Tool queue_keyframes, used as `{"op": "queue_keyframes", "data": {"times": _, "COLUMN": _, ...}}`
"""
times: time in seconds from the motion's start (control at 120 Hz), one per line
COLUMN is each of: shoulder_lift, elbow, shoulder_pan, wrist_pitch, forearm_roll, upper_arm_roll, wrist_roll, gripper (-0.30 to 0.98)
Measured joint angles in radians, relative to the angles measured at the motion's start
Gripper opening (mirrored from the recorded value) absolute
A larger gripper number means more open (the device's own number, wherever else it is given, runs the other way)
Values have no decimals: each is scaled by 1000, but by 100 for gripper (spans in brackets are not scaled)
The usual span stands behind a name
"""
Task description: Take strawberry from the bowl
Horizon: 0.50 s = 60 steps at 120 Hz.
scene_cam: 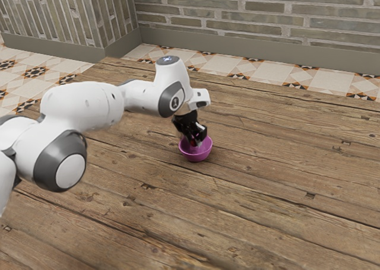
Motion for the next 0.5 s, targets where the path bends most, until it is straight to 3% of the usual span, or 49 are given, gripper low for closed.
{"op": "queue_keyframes", "data": {"times": 0.175, "shoulder_lift": -62, "elbow": -1, "shoulder_pan": -118, "wrist_pitch": -8, "forearm_roll": 1, "upper_arm_roll": 0, "wrist_roll": -8, "gripper": 20}}
{"op": "queue_keyframes", "data": {"times": 0.325, "shoulder_lift": 14, "elbow": 32, "shoulder_pan": -176, "wrist_pitch": 5, "forearm_roll": -20, "upper_arm_roll": 0, "wrist_roll": -17, "gripper": 22}}
{"op": "queue_keyframes", "data": {"times": 0.45, "shoulder_lift": 26, "elbow": 38, "shoulder_pan": -175, "wrist_pitch": 12, "forearm_roll": -30, "upper_arm_roll": 1, "wrist_roll": -20, "gripper": 39}}
{"op": "queue_keyframes", "data": {"times": 0.5, "shoulder_lift": -56, "elbow": 7, "shoulder_pan": -195, "wrist_pitch": -21, "forearm_roll": -29, "upper_arm_roll": 27, "wrist_roll": -21, "gripper": 45}}
